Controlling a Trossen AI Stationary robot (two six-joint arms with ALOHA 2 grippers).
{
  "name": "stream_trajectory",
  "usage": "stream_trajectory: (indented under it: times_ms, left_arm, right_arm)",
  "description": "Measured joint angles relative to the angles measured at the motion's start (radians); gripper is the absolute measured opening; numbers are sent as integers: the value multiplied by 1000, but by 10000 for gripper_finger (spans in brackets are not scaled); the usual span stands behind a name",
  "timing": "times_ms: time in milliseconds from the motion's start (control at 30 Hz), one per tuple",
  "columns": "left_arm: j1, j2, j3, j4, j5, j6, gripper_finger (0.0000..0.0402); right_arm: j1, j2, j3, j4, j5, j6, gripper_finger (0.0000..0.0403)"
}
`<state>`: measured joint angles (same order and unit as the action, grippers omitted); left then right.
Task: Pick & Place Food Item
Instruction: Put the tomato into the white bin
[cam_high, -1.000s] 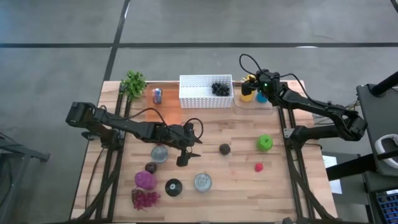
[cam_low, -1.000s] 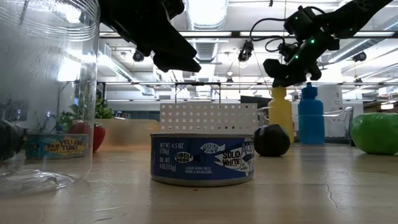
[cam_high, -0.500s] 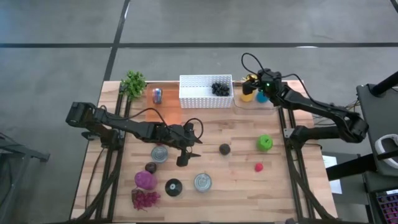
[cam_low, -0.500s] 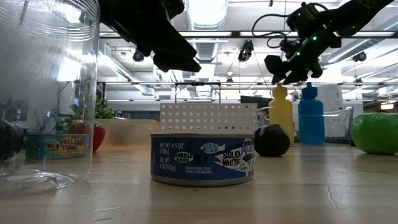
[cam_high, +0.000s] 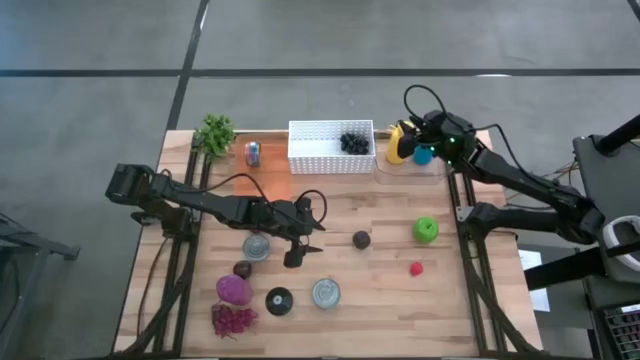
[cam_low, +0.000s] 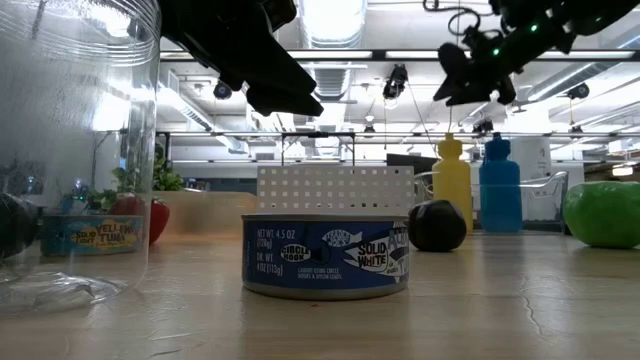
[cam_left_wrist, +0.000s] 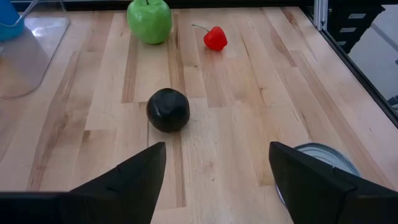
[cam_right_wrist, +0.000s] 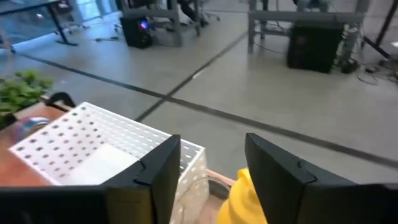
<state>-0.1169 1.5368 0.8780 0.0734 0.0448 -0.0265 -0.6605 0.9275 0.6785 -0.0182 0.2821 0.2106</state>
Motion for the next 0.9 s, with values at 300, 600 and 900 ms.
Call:
stream_trajectory:
  times_ms: [300, 600, 900]
  left_arm:
    - [1, 0, 0, 0, 0, -7, 292]
    - [1, 0, 0, 3, -1, -7, 287]
    - [-2, -100, 57, -149, -125, -35, 246]
  right_arm:
    - [146, -65, -2, -36, -3, -40, 62]
    - [397, -35, -13, -31, -3, -118, 10]
    - [606, -38, 7, -11, -2, -167, 8]
